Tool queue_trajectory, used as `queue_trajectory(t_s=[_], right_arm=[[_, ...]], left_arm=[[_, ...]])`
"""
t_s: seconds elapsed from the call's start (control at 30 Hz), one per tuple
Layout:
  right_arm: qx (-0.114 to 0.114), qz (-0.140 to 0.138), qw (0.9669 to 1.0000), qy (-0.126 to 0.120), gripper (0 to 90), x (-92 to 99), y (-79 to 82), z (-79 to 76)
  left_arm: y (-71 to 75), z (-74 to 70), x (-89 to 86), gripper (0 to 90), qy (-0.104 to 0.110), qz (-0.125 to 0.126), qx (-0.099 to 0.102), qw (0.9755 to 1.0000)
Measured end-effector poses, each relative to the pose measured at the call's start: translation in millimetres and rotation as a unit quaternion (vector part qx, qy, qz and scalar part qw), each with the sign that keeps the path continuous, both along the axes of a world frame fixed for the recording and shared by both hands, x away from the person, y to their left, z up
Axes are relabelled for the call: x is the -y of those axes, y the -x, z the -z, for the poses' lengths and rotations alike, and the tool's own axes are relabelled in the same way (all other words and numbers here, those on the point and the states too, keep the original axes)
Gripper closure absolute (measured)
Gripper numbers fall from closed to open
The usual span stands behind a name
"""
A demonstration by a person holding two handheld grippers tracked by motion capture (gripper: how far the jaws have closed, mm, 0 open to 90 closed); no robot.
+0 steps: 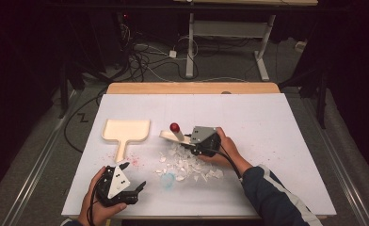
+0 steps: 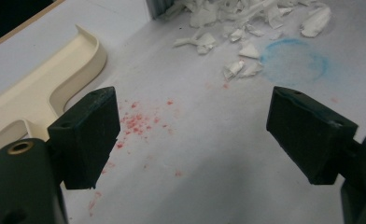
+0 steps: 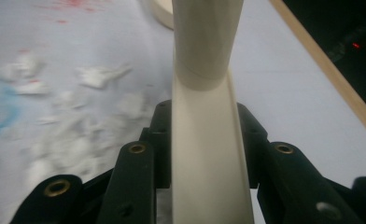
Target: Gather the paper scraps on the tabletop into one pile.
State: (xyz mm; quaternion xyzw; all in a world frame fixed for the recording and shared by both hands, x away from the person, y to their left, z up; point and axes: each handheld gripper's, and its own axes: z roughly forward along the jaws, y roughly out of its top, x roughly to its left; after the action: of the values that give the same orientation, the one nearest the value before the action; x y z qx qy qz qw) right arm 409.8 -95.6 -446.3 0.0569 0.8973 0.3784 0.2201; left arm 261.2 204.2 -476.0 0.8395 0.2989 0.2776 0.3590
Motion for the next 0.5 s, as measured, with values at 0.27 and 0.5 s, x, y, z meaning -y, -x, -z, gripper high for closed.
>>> queue_trajectory(t_s=[0.27, 0.5], right_arm=[[-0.022, -0.072, 0.9972, -0.001, 68.0, 15.5, 27.0, -8.4], [-0.008, -0.033, 0.9988, -0.035, 68.2, 41.6, 36.1, -20.2]], left_arm=[[-0.5, 0.3, 1.1, 16.7, -0.001, 0.002, -0.001, 1.0], [-0.5, 0.3, 2.2, 16.7, -0.004, 0.004, -0.001, 1.0]])
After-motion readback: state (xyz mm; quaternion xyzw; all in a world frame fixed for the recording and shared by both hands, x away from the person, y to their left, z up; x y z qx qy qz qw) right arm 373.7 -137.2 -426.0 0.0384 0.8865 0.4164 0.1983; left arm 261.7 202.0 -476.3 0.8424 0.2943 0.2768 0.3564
